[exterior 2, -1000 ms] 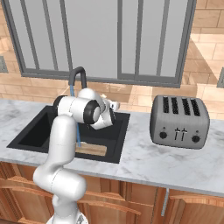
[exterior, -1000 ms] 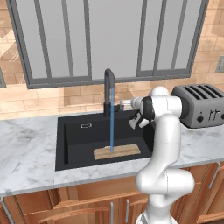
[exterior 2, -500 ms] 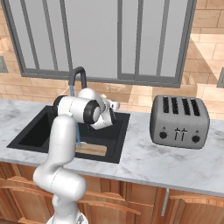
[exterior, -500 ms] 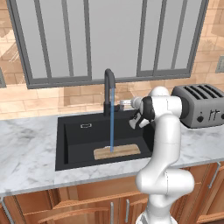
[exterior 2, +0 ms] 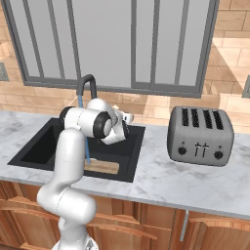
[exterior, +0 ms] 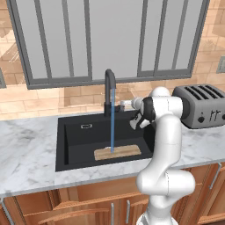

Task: Turn on the sink faucet with hot water and rinse the cutting board for ten seconds, then turn off the faucet. Push the cutting board to reach the water if necessary.

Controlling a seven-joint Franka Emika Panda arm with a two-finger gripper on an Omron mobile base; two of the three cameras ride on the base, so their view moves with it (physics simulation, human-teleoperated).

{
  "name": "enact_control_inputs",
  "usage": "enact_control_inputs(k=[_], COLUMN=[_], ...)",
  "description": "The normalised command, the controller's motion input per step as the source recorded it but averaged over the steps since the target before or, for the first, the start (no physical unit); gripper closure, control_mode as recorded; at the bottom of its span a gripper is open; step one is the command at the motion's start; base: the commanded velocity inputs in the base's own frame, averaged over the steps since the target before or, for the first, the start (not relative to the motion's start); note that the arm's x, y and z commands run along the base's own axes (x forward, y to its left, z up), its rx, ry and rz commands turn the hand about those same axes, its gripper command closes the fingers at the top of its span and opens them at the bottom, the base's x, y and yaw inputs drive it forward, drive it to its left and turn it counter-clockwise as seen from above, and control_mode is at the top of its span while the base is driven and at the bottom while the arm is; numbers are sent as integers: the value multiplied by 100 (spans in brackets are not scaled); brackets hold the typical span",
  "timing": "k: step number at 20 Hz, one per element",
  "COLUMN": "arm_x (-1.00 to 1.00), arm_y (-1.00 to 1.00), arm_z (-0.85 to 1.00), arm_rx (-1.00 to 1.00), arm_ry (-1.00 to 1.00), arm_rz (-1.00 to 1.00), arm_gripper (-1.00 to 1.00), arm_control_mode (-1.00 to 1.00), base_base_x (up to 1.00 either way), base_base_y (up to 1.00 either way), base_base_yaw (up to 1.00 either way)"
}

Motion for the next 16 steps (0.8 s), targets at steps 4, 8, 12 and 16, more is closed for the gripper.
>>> enact_control_inputs(k=[4,8,12,16], arm_x=[0,0,0,0], arm_y=[0,0,0,0], arm_z=[0,0,0,0], arm_rx=[0,0,0,0], arm_ry=[0,0,0,0], arm_rz=[0,0,0,0], arm_gripper=[-100,-100,-100,-100], arm_control_mode=[-100,-100,-100,-100], base_base_x=[0,0,0,0], base_base_y=[0,0,0,0], base_base_yaw=[0,0,0,0])
